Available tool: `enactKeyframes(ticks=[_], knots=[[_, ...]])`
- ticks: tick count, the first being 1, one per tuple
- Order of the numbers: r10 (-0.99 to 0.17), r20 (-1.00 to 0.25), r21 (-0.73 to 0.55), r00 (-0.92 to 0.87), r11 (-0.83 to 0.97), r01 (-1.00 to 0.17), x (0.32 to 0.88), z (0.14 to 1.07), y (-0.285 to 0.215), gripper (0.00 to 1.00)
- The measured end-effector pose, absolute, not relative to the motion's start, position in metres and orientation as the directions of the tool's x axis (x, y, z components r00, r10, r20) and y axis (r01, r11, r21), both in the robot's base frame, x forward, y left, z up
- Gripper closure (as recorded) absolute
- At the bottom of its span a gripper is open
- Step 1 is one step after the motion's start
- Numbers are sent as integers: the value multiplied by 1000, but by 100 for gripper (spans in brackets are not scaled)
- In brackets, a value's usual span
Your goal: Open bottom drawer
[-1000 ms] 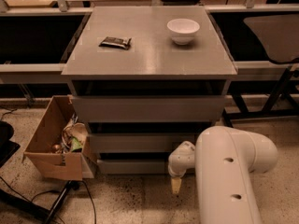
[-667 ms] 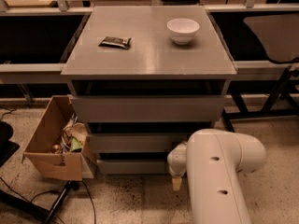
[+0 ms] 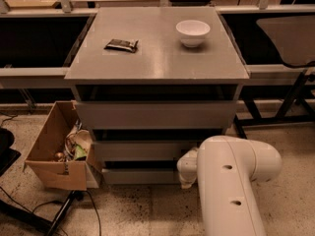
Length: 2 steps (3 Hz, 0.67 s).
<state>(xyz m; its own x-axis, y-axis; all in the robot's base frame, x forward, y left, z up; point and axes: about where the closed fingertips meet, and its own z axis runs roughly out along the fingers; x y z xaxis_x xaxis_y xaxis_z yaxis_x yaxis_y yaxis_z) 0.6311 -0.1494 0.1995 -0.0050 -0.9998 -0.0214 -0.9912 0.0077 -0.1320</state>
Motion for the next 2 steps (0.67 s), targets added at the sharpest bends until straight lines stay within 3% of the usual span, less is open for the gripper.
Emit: enactKeyframes(ticks=[1,2], knots=[[-1000,-21,-132,-5,8,-991,631,207,-149,62],[-1000,-21,-132,-5,8,-991,631,207,-149,31]])
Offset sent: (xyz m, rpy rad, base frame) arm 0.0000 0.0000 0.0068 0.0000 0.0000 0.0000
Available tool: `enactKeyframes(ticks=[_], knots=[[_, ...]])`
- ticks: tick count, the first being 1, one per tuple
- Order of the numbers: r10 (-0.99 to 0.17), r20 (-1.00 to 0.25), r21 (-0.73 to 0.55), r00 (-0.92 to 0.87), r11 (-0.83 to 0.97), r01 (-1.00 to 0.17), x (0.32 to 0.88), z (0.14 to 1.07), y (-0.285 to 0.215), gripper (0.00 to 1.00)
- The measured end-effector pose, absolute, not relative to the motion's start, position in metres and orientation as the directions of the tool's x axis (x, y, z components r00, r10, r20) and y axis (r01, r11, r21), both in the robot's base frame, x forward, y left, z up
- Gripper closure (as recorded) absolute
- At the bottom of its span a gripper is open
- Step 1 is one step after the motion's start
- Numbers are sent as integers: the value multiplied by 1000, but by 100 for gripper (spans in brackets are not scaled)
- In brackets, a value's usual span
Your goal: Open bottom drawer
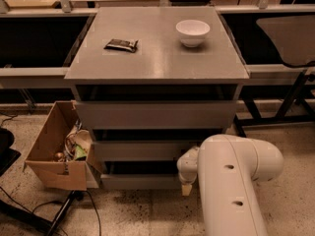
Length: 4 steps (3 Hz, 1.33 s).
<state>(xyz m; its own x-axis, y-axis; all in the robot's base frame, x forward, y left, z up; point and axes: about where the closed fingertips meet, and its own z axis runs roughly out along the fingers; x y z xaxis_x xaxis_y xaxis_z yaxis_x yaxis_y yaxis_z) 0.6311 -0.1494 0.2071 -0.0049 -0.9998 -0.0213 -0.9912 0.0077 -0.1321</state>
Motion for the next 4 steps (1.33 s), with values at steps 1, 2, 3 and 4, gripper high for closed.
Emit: enactKeyframes(ticks=[1,2,3,4], knots=[[-1000,-21,-132,-5,8,-991,631,207,-149,8],[-1000,-21,-132,-5,8,-991,631,207,-149,0],[-999,-35,-160,-7,12,-987,641,193,-140,0],[-999,-38,-166,-8,14,-986,643,190,-139,0]])
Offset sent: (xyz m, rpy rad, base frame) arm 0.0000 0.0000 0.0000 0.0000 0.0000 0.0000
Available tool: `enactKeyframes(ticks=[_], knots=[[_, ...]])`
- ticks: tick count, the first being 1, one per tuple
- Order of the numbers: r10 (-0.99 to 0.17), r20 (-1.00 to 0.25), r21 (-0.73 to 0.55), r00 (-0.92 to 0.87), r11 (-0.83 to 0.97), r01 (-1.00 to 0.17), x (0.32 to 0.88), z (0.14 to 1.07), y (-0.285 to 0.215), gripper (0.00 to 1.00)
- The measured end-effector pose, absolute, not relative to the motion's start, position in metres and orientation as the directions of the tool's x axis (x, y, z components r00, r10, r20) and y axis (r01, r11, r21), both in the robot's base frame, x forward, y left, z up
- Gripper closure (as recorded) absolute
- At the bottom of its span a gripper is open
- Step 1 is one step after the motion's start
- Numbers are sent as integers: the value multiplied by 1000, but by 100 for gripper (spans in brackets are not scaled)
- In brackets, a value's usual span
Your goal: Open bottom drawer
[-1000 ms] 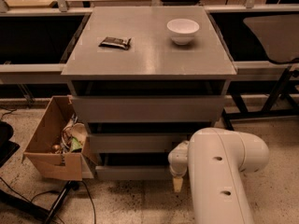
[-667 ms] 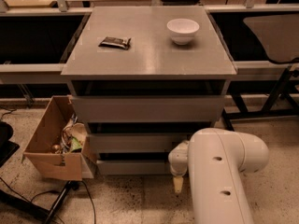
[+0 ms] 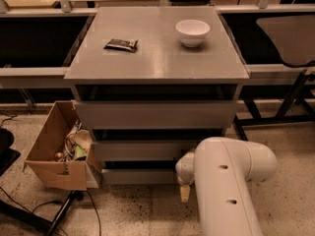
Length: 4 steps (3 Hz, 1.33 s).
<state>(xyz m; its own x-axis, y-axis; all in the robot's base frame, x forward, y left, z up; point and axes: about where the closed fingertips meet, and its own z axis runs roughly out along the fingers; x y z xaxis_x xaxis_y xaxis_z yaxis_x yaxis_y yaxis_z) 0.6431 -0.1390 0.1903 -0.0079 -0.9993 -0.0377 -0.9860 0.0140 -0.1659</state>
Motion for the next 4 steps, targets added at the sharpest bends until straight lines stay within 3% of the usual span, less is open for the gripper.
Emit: enactKeyframes(ticks=[2,4], knots=[[-999,41,-6,-7,7,-1000,615,166,-153,42],[-999,42,-6,-7,7,-1000,615,181,-154,88]])
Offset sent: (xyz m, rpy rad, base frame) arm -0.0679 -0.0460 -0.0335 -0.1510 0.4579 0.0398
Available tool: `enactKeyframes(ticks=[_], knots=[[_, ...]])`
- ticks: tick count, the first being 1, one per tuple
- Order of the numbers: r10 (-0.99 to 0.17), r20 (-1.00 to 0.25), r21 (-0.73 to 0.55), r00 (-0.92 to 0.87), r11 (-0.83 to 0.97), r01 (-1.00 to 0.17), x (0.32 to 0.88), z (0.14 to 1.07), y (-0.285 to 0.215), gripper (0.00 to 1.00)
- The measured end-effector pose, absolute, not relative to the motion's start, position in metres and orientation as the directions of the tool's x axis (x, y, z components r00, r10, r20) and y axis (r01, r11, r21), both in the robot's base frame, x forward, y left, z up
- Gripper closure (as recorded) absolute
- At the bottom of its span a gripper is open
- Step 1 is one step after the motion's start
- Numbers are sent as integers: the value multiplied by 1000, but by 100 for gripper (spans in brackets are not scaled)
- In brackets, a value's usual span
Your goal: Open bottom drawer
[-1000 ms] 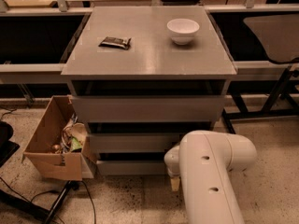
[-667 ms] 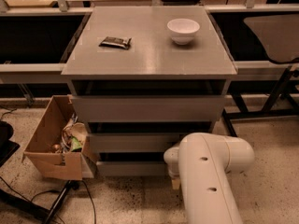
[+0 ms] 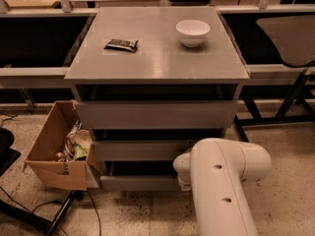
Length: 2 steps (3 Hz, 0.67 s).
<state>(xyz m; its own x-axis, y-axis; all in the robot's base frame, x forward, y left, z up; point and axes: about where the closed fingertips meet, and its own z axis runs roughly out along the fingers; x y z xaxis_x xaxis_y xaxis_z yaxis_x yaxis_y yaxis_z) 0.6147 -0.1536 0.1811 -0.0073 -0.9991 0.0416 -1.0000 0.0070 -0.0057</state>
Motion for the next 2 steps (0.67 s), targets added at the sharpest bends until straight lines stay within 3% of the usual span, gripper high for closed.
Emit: enactKeyframes(ticks=[1,2], knots=[[-999,42,-6,-7,7,-1000,615,182,-154,100],[-999,42,-6,-7,7,-1000,615,182,-154,100]])
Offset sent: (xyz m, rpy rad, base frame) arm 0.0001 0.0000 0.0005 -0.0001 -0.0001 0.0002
